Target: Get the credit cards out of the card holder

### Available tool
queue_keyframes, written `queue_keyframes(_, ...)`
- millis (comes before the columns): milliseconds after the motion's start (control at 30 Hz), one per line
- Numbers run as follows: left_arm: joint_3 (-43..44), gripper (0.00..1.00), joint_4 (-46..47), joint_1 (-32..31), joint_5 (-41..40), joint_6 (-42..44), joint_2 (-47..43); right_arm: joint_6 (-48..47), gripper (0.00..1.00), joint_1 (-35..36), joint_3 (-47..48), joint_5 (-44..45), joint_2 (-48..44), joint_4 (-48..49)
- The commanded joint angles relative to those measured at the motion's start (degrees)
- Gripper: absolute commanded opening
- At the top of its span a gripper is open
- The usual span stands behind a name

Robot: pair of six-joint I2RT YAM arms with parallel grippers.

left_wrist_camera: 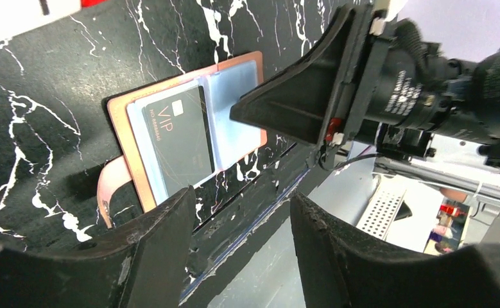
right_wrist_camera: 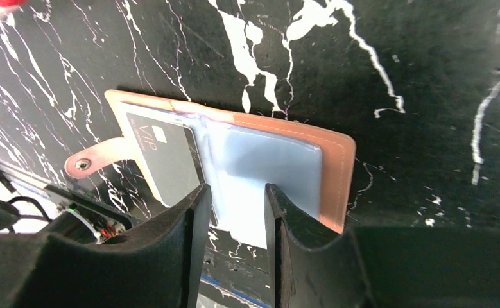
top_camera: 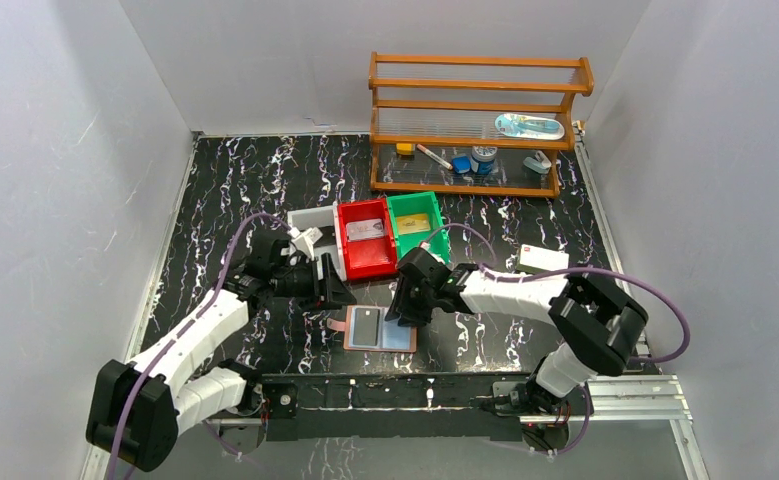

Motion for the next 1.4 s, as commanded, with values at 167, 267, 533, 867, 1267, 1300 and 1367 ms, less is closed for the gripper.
queue_keyframes(167,3.19,0.51,-2.09,-8.32,-3.69,1.72,4.00,-1.14,0.45,0.67,0.27,4.49,-5.22,0.39)
queue_keyframes(267,2.68,0.48,-2.39,-8.71,-7.17,0.77,4.19,-1.39,0.46,0.86,1.58,3.34,-4.75,0.18)
queue_keyframes(533,1.31,0.48,-4.62,-8.69,-15.71,-1.67,-1.28,-2.80,0.49,2.39,2.90,0.51,-6.06,5.55)
queue_keyframes(867,4.29,0.50,-9.30,-8.59,-20.36,-0.37,-2.23,-1.09,0.52,3.44,2.79,-3.26,0.14,7.54)
queue_keyframes(1267,3.75,0.55,-3.12,-8.74,-7.94,-1.00,3.65,2.06,0.52,3.03,-1.79,-2.09,1.15,5.55)
queue_keyframes(1300,3.89,0.55,-3.02,-8.74,-7.66,-0.94,4.18,2.12,0.52,2.93,-2.07,-2.30,0.92,6.00)
queue_keyframes(1367,4.26,0.56,-2.88,-8.89,-7.03,-0.75,5.04,2.27,0.52,2.81,-2.40,-2.58,0.88,6.61)
